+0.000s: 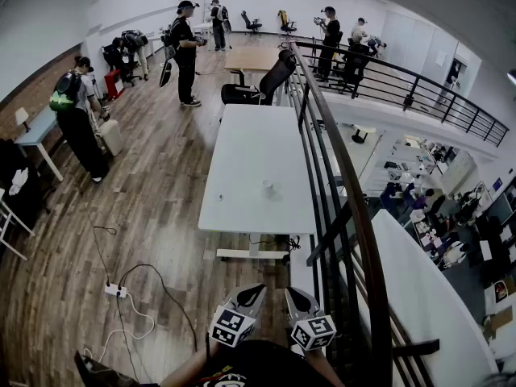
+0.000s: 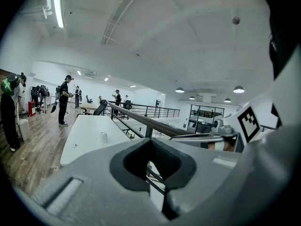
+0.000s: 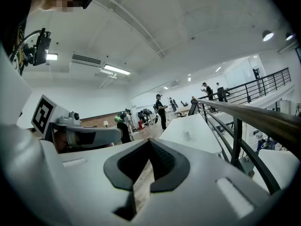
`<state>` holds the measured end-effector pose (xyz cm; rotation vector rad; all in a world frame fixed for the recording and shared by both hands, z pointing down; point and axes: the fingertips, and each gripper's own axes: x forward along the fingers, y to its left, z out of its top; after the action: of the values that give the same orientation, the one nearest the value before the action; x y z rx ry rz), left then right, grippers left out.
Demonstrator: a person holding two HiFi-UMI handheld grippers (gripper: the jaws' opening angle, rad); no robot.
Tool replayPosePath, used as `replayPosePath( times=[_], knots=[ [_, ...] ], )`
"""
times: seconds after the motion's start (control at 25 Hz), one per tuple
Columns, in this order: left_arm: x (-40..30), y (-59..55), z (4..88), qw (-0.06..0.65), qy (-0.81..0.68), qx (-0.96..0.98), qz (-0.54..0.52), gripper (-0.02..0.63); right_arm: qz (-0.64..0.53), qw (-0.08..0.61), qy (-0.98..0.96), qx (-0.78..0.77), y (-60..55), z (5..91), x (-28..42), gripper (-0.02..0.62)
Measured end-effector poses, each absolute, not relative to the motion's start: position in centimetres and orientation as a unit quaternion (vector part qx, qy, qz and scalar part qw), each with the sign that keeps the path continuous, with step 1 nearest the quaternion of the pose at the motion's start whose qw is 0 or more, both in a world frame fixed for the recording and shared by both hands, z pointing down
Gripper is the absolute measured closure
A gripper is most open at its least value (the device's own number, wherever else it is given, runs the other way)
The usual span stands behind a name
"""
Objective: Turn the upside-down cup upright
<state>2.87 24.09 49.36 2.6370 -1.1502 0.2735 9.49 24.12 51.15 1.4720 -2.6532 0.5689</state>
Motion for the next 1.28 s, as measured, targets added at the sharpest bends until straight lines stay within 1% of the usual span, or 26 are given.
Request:
replayPosePath(
  times=[0.68, 0.92, 1.12, 1.28],
  knots=[
    [-0.1, 23.3, 50.7, 0.136, -0.411, 0.896, 0.095, 0.601, 0.176, 0.033, -0.871, 0.457, 23.1, 51.9, 6.4, 0.597],
    [-2.5, 21.8, 50.6, 0.133, -0.416, 0.895, 0.094, 0.601, 0.181, 0.039, -0.868, 0.460, 21.4, 52.4, 4.8, 0.597],
    [-4.2, 21.0, 52.0, 0.151, -0.416, 0.892, 0.088, 0.601, 0.206, 0.024, -0.863, 0.461, 20.4, 53.4, 3.9, 0.597],
    [-4.8, 19.7, 53.5, 0.160, -0.410, 0.893, 0.096, 0.601, 0.217, 0.037, -0.857, 0.465, 19.8, 55.1, 3.6, 0.597]
  ],
)
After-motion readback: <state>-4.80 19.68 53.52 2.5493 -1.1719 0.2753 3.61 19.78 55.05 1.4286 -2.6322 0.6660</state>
